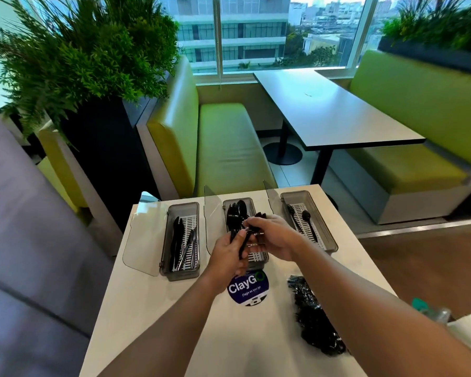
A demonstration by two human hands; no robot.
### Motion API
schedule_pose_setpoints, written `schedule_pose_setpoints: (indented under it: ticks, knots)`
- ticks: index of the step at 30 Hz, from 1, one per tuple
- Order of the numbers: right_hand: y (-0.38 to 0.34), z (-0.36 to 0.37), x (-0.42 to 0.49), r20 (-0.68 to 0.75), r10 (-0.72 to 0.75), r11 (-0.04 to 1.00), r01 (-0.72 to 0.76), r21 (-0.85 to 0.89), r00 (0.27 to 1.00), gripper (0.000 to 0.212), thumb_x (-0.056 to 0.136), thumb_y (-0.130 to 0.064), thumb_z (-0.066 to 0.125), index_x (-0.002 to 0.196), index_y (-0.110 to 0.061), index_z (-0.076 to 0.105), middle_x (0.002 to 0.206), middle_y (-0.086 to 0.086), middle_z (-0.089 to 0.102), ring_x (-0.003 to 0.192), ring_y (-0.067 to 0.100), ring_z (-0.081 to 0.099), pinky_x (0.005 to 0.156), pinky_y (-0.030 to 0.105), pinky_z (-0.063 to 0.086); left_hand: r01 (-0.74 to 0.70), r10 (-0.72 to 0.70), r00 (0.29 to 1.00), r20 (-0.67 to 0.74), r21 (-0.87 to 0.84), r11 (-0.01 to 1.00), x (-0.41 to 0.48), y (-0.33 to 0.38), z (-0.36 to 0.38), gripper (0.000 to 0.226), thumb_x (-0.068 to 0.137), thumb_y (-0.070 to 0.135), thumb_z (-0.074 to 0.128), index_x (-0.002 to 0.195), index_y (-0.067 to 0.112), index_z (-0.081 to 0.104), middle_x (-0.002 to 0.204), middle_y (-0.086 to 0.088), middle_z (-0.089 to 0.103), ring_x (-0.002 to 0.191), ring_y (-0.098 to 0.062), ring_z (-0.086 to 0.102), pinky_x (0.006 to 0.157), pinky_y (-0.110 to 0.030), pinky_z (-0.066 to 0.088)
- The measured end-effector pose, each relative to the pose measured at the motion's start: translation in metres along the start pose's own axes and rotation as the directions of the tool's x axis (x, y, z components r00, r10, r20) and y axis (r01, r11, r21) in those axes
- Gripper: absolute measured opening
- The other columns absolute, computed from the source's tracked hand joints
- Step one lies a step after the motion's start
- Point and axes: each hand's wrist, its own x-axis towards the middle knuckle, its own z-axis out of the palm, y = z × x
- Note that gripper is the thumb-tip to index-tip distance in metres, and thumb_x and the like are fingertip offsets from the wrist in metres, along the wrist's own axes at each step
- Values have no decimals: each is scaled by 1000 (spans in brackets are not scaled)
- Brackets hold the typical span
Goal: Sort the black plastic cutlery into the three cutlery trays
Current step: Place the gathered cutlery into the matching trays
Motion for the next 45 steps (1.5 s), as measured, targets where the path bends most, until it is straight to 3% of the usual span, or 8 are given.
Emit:
schedule_pose_setpoints:
  ticks: [4,9,14,21,26,35,40,45]
  knots:
    - [-2,-2,-2,-76,-14,1000,15,10,997,17,104,-14,50,107,-3,64,86,13,68,61,16,61,47,25,50,-8,8,1000,2,35,999,2,-1,2,30,106,32,46,115,5,56,64,-1,47,44,-10,34,38,-21,28]
    - [-7,2,-5,-123,-79,994,87,61,989,17,105,-7,43,99,-3,59,79,13,63,53,18,53,39,24,44,-4,0,998,56,78,997,2,2,4,32,107,34,44,106,7,61,66,-2,52,45,-12,37,40,-23,26]
    - [-17,2,8,-382,-130,949,226,219,915,18,103,-5,38,96,-8,54,82,15,59,71,28,59,61,41,51,83,-89,994,64,98,992,0,2,2,39,109,32,39,109,3,65,65,-6,56,43,-13,37,39,-22,24]
    - [-14,8,11,-423,-74,908,236,345,903,11,104,-8,41,105,-6,52,76,12,54,58,23,56,53,37,53,142,-141,984,106,-1,990,-2,-3,-3,32,108,32,41,93,9,57,58,1,38,43,-8,30,36,-19,23]
    - [-13,14,13,-363,-66,856,240,458,929,35,106,-37,46,97,-4,54,68,12,59,54,23,55,55,36,50,166,-164,982,97,-16,986,-1,-5,-6,25,107,32,43,98,10,51,57,0,39,42,-9,31,37,-20,22]
    - [-24,8,22,-346,-168,931,264,252,923,6,102,-9,55,97,-9,58,61,2,44,39,8,34,34,19,28,154,-157,982,101,37,987,-1,3,-5,48,106,47,37,109,9,66,61,-1,46,45,-9,29,41,-21,20]
    - [-15,2,15,-151,-135,991,130,-40,979,14,98,-15,65,105,-2,64,63,2,52,39,9,34,32,20,28,117,-103,984,143,-93,989,3,5,-7,57,104,51,35,105,5,70,61,-2,44,40,-7,29,36,-18,22]
    - [-11,7,-1,40,-79,997,78,17,996,13,103,-14,56,103,-2,59,48,3,48,30,8,32,34,21,27,132,-99,975,201,-156,979,0,10,-2,58,106,50,33,91,12,74,58,-1,51,37,-5,30,35,-18,21]
